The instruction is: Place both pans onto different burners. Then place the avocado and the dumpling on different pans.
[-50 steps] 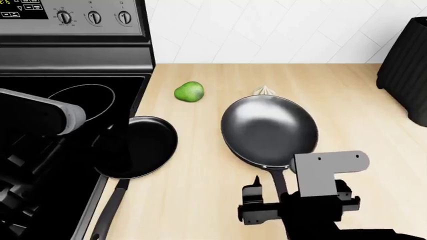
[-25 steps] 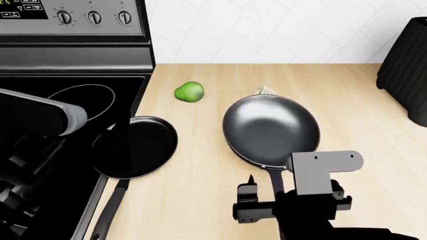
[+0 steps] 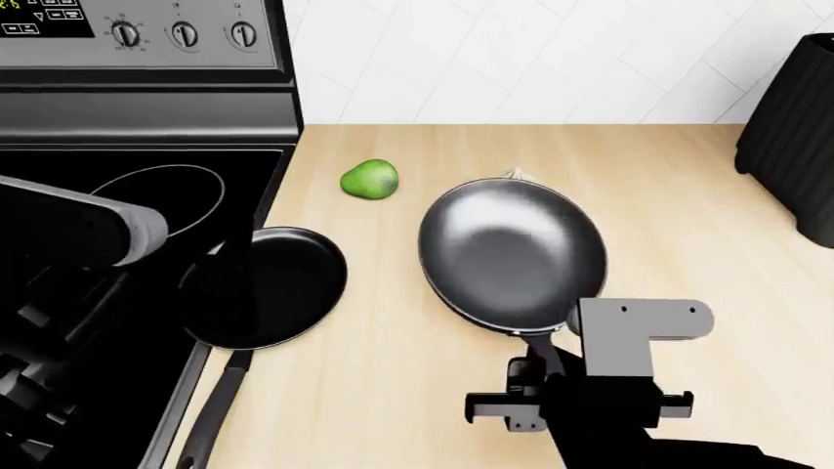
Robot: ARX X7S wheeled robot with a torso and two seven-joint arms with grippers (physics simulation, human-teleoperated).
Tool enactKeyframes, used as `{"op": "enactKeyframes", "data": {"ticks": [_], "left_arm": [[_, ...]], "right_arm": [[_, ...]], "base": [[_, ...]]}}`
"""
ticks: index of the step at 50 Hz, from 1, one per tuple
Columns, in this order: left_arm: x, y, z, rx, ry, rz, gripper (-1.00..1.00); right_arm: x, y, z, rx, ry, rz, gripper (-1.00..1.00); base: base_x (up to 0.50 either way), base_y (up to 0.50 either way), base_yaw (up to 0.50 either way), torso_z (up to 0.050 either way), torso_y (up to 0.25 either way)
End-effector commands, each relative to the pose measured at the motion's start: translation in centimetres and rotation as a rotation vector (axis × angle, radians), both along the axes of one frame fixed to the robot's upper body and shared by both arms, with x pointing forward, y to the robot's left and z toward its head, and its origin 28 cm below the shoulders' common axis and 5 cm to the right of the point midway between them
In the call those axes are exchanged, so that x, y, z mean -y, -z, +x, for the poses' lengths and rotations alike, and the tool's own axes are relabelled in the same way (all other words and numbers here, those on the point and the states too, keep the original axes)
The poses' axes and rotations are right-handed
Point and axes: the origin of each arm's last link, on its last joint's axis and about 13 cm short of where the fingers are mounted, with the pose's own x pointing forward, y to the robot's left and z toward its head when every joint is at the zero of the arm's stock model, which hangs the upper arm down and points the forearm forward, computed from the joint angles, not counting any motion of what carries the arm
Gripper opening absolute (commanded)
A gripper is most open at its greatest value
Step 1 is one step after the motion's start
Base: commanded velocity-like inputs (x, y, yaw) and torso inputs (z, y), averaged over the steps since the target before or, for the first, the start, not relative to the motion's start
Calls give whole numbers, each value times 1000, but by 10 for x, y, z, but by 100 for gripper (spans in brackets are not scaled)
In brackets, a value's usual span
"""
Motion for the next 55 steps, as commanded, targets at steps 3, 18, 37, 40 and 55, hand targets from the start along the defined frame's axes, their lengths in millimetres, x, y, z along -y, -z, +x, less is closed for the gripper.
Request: {"op": "enactKeyframes", "data": {"ticks": [3,18,37,40,55], "left_arm": [[0,1,-1,-1,-2,-4,100],[0,2,0,-2,-2,-7,100],[0,1,0,-2,-6,-6,100],[0,1,-1,-4,-6,-5,100],[5,9,-5,-180,12,-72,100]], "right_arm": [[0,4,-2,-34,-9,14,-100],[2,-7,-3,8,-9,9,-100],[11,-48,-6,153,13,-22,-100],[12,-51,-6,163,17,-25,-100],[20,-55,0,179,34,-24,-100]], "base": [[0,0,0,0,0],[0,0,0,0,0],[0,0,0,0,0],[0,0,0,0,0],[0,0,0,0,1]]}}
